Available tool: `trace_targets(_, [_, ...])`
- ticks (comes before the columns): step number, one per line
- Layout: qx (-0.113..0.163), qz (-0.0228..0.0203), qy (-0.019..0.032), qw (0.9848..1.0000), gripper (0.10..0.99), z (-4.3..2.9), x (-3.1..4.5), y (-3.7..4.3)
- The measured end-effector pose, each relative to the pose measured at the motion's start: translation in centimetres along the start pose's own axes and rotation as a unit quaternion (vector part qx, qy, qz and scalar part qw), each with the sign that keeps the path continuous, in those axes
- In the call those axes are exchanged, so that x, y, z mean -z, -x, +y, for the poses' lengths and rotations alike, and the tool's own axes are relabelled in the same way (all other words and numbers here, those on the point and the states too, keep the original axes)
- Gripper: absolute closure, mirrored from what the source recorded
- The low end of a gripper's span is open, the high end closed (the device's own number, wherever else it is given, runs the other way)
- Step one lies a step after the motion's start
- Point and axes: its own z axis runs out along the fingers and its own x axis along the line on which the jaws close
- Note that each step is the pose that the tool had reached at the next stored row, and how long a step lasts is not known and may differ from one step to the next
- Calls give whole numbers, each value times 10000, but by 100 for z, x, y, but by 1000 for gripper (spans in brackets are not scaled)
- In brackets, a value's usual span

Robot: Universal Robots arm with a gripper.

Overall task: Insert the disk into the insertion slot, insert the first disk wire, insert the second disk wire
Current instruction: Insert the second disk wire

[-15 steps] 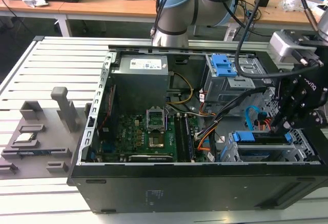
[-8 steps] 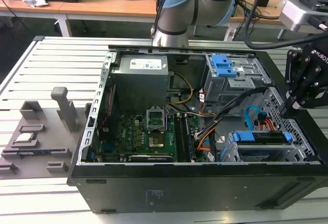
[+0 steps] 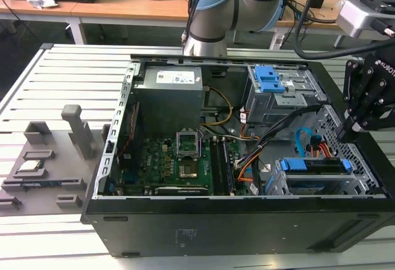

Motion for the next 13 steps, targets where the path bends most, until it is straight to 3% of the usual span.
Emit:
trace_targets(1, [0,0,0,10000,973,0,0,0])
trace_targets(2, [0,0,0,10000,851,0,0,0])
trace_targets(3, [0,0,0,10000,851,0,0,0])
trace_targets(4, [0,0,0,10000,784,0,-1,0])
trace_targets(8, [0,-1,0,10000,784,30,-70,47])
trace_targets(13, [0,0,-1,10000,784,220,-116,77])
